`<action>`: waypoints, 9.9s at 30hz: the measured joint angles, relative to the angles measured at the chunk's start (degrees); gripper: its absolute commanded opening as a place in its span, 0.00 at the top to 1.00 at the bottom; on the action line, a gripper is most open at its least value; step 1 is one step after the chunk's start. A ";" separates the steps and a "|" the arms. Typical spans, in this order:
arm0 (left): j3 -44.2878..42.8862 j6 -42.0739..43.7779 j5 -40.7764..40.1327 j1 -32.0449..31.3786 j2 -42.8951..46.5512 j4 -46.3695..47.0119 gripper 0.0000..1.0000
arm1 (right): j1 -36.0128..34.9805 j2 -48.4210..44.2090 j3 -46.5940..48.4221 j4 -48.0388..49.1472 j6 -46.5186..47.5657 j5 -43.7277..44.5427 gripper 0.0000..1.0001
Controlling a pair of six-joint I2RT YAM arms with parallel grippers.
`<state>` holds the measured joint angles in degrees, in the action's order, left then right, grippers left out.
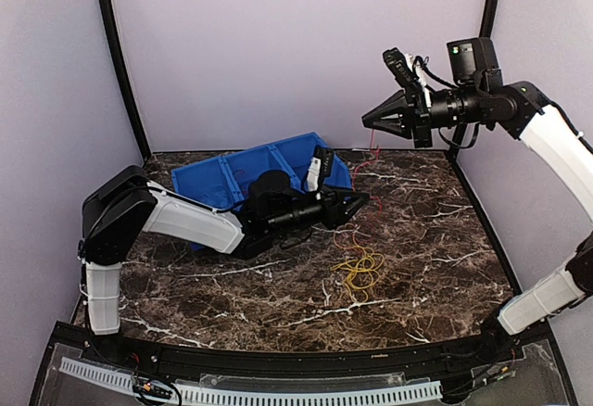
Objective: Untangle the cables
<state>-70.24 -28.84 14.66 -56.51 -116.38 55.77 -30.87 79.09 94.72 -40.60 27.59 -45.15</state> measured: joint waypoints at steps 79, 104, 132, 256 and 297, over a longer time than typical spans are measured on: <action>-26.36 30.29 -49.68 2.43 47.54 -69.81 1.00 | -11.30 28.04 -31.71 18.69 2.38 25.05 1.00; -51.89 47.10 -61.20 2.75 46.05 -67.34 1.00 | -8.33 29.64 -29.57 16.59 2.36 23.71 1.00; -37.48 26.23 -45.24 4.35 32.26 -80.46 1.00 | 0.79 0.22 -27.67 7.30 1.95 18.16 0.01; 16.17 11.72 -4.22 11.45 29.40 -41.75 0.46 | 4.79 26.08 -25.90 10.69 11.61 24.17 1.00; 3.21 11.47 -9.14 -0.39 -6.47 -13.11 0.51 | 0.07 5.46 18.95 -15.21 7.26 3.56 1.00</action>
<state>-67.02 -17.37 5.52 -56.90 -122.85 42.65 -30.81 84.55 113.67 -55.81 34.85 -41.58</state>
